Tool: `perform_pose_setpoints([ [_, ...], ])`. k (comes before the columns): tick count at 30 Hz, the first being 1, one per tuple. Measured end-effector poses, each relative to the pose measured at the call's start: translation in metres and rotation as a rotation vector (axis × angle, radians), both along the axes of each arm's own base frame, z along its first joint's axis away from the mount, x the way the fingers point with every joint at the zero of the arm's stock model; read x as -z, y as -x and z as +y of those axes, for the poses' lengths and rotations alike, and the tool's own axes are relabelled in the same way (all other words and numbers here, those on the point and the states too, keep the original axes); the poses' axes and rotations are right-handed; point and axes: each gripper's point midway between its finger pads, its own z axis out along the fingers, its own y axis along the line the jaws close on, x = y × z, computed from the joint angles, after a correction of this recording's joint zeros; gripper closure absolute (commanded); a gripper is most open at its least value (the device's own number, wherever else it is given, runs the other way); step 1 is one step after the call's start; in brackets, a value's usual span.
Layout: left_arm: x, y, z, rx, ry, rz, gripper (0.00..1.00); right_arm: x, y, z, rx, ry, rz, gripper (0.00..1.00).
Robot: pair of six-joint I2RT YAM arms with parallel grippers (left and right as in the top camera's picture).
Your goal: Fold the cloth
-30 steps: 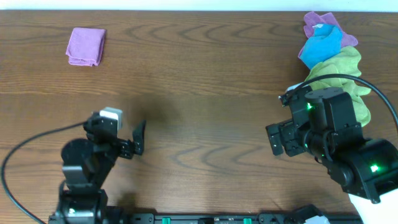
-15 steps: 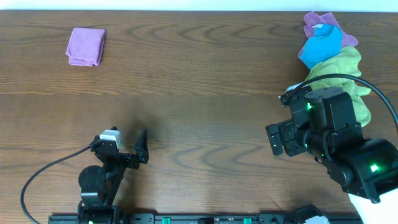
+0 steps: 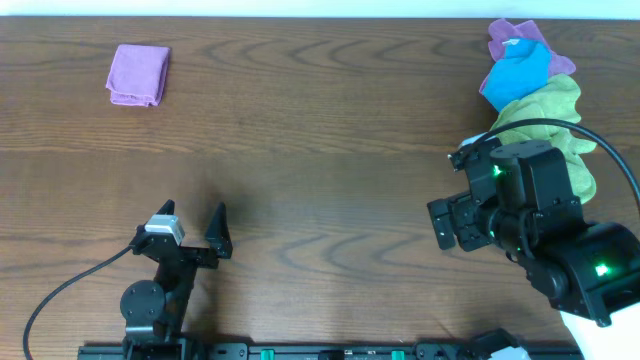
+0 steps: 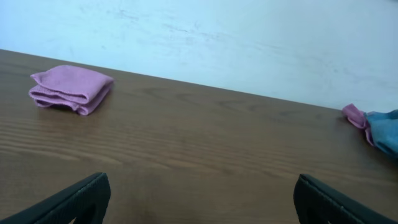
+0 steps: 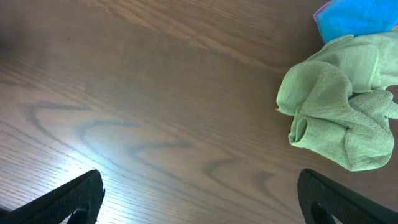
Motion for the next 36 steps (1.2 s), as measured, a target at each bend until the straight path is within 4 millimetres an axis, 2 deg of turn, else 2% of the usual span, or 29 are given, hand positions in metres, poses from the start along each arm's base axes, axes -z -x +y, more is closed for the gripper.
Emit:
perform_pose_setpoints([
  [21,0.000,0.000,0.001,-0.006,0.010,0.003,0.05,0.001,0.000,-0.004,0.006,0.019,0.001,0.01],
  [23,0.000,0.000,0.001,-0.007,0.010,0.003,0.05,-0.001,-0.004,-0.009,0.013,0.055,-0.027,0.01],
  [26,0.000,0.000,0.001,-0.009,0.010,0.003,0.05,-0.004,-0.020,-0.021,0.051,0.060,-0.176,0.01],
  [28,0.000,0.000,0.001,-0.009,0.010,0.003,0.05,-0.003,-0.021,-0.031,0.090,0.028,-0.273,0.01],
  [32,0.000,0.000,0.002,-0.015,0.010,0.002,0.05,0.020,-0.008,-0.044,0.131,-0.029,-0.390,0.01],
  [36,0.000,0.000,0.003,-0.017,0.012,0.003,0.05,0.080,0.000,-0.050,0.146,-0.071,-0.418,0.01],
])
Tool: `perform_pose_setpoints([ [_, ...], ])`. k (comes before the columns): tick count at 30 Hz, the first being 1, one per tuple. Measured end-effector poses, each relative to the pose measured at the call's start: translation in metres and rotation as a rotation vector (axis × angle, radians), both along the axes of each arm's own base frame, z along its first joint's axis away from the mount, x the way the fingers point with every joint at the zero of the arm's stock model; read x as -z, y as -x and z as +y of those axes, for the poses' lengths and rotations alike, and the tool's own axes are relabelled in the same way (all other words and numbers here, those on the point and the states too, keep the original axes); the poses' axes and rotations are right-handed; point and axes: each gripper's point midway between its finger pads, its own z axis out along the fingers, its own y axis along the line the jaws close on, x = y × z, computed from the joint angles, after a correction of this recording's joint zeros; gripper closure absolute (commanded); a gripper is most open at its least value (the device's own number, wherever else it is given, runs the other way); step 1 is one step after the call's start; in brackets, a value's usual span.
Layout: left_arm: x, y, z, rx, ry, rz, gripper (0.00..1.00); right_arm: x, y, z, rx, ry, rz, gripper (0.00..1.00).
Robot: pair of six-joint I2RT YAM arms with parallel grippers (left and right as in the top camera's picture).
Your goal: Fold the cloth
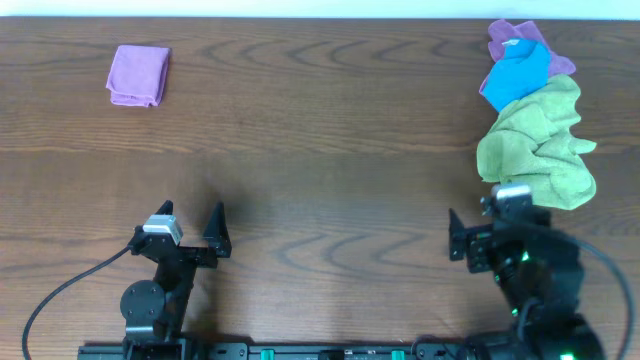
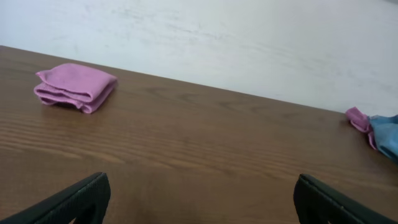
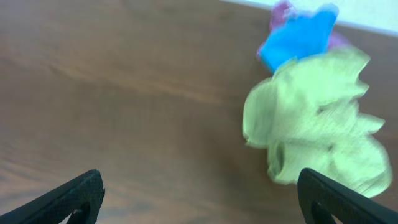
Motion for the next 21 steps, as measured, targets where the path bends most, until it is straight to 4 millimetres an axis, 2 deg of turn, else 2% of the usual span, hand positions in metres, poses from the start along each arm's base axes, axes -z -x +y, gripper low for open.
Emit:
perform_pose_setpoints([
  [4,0.000,0.000,0.000,0.000,0.000,-0.001,0.05,0.045,0.007,0.001,-0.013,-0.015,0.013,0.01],
  [7,0.000,0.000,0.000,0.000,0.000,0.000,0.05,0.061,0.013,0.003,-0.024,-0.026,-0.016,0.01],
  [16,0.000,0.000,0.000,0.000,0.000,-0.001,0.05,0.095,0.019,0.005,-0.037,-0.035,-0.030,0.01],
  [21,0.000,0.000,0.000,0.000,0.000,-0.001,0.05,0.083,0.018,0.006,-0.042,-0.043,-0.090,0.01],
])
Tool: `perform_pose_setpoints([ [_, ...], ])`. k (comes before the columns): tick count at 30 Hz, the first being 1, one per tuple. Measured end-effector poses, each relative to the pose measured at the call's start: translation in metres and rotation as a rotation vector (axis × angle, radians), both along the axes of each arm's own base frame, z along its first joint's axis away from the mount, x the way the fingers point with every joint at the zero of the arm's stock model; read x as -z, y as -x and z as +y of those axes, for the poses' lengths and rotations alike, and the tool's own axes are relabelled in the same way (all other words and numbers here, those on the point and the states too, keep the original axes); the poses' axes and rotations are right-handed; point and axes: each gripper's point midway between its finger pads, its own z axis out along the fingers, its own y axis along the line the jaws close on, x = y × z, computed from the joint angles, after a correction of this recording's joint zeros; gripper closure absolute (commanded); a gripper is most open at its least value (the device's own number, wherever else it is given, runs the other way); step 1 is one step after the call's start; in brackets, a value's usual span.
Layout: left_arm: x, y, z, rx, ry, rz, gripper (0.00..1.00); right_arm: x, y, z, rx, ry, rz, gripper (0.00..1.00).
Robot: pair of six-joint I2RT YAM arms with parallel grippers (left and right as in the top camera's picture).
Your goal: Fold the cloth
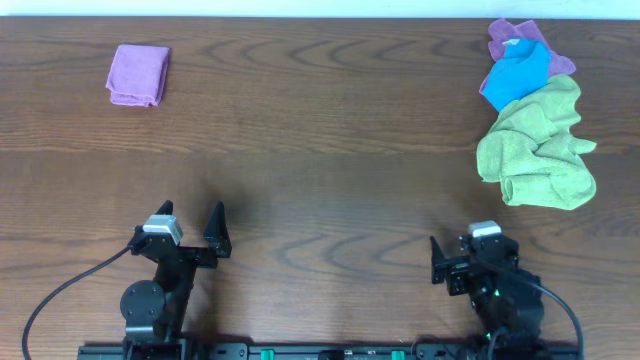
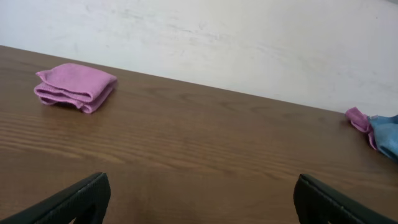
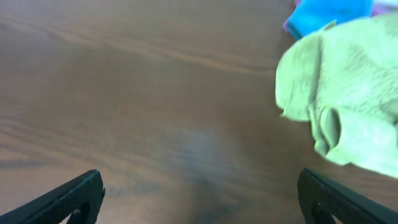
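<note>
A folded pink cloth lies at the far left of the table, also in the left wrist view. A crumpled green cloth lies at the far right, with a blue cloth and a purple cloth behind it; the green cloth fills the right wrist view's upper right. My left gripper rests open near the front edge, holding nothing. My right gripper is open near the front right, short of the green cloth.
The brown wooden table runs to a white wall at the back. The arm bases and a rail line the front edge. A cable loops at the front left.
My right arm has drawn back toward the front edge and a little left, away from the green cloth. The left arm and all the cloths are unchanged.
First my right arm stood raised beside the green cloth, open. Then it sat lower and nearer the front, just below the cloth. Now it rests at the front edge, open and empty. The left gripper stayed open in place throughout.
</note>
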Motion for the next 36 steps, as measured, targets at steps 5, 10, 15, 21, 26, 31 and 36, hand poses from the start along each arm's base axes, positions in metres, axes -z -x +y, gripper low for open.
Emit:
perform_pose_setpoints([
  [5,0.0000,0.0000,0.0000,0.000,0.000,0.000,0.05,-0.0072,-0.0005,0.0007,-0.003,-0.006,-0.036,0.01],
  [10,0.0000,0.0000,0.0000,0.000,0.000,0.000,0.05,-0.0074,-0.0005,0.0007,-0.003,-0.006,-0.037,0.01],
  [15,0.0000,0.0000,0.0000,0.000,0.000,0.000,0.05,-0.0074,-0.0005,0.0007,-0.003,-0.006,-0.037,0.01],
  [21,0.0000,0.0000,0.0000,0.000,0.000,0.000,0.05,-0.0074,-0.0005,0.0007,-0.003,-0.006,-0.037,0.01],
  [26,0.0000,0.0000,0.0000,0.000,0.000,0.000,0.04,-0.0074,-0.0005,0.0007,-0.003,-0.006,-0.037,0.01],
  [31,0.0000,0.0000,0.0000,0.000,0.000,0.000,0.05,-0.0074,-0.0005,0.0007,-0.003,-0.006,-0.037,0.01],
  [36,0.0000,0.0000,0.0000,0.000,0.000,0.000,0.04,-0.0074,-0.0005,0.0007,-0.003,-0.006,-0.037,0.01],
])
